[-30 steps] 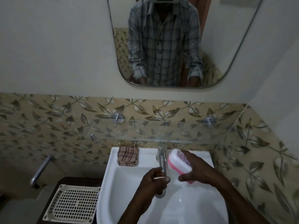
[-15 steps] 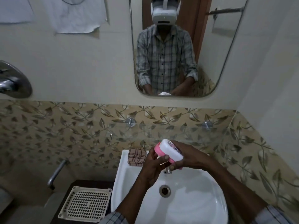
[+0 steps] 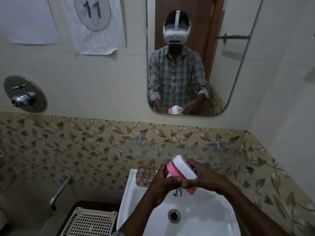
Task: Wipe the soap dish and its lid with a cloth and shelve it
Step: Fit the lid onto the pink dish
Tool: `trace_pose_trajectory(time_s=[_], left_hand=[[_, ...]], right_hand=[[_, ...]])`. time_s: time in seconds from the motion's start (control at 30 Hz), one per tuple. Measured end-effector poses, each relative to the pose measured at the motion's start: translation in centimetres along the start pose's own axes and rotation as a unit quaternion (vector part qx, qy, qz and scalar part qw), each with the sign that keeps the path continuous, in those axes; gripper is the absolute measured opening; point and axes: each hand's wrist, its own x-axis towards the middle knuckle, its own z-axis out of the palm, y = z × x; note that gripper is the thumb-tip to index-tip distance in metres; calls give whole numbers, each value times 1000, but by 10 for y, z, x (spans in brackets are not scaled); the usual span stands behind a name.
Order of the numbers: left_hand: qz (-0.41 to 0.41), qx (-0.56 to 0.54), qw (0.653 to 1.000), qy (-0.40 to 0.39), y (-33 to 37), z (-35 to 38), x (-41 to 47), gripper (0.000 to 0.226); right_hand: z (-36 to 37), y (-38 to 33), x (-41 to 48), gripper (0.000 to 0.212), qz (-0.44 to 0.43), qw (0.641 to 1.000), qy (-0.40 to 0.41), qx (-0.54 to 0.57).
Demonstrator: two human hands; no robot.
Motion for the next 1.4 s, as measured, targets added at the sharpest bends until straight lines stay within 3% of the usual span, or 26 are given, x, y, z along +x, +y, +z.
trace_pose_trajectory(time_s=[0.4,0.5,0.6,0.67,0.73,0.8,0.9,1.03,1.2,1.4], left_hand=[[-7,-64,998,9,-2,11,-6,71],[-28,-69,997,-7,-4,10,-6,68],[-46,-139,988,-39,2,12,-6,45],[-60,-150,987,6,14,17,0,41],[-61,-100,990,79,26,22,12,38],[-61,-90,985,136,34,23,19,34],[-43,-99,978,179,34,21,19,32],[21,33,973,229,26,19,29,26],[104,227,921,299,59,18,74,28],[85,318,880,343,69,10,119,27]], right_hand=[[14,-1,-8,97,-31,999,-16,-30],[18,5,-6,111,-21,995,-15,-99],[20,13,0,121,-21,978,-1,-209],[20,14,4,124,-29,973,34,-225],[19,13,7,128,-32,975,78,-205],[21,14,7,126,-17,984,135,-111],[32,23,0,91,-16,968,235,85],[37,26,2,84,-16,947,289,140],[-6,6,40,70,-28,954,287,84],[-24,14,82,65,-14,959,283,27]])
